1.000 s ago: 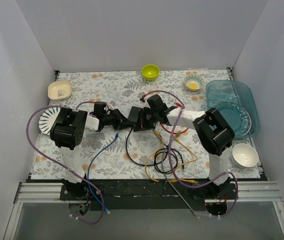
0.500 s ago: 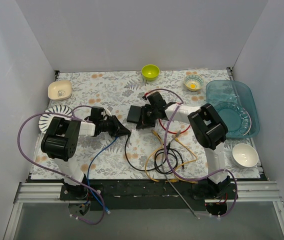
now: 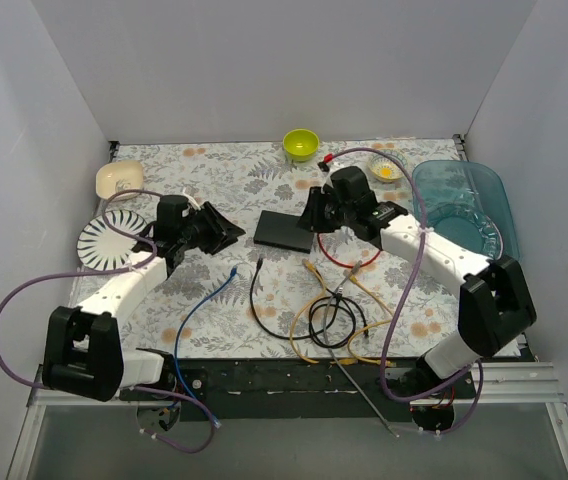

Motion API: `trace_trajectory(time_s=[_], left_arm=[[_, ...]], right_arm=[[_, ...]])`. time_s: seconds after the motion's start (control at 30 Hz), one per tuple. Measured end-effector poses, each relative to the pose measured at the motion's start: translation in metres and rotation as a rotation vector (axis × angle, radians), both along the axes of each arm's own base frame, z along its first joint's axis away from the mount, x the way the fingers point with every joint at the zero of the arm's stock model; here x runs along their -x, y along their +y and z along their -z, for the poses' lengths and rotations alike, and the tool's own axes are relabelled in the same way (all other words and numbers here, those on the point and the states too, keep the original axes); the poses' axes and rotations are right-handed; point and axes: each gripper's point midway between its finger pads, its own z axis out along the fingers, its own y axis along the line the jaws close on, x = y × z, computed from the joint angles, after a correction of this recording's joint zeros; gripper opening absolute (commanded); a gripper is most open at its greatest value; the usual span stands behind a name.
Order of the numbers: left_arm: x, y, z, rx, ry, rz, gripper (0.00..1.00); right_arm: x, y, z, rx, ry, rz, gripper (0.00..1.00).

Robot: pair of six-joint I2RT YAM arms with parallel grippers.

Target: Pull the plug from the switch port

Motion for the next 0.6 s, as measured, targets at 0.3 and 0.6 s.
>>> trace_trajectory(time_s=[0.3,0.6], left_arm=[[0.03,0.075,0.055,-0.296,0.276,-0.374,0.31],[0.091,0.118,0.115,-0.5,0.552,-0.519,0.24]], right_arm=[[-0.002,-0.11,0.099,0.277,0.211,0.243,0.27],[0.04,-0.157,0.143,0.442,0.338,0.291,0.18]])
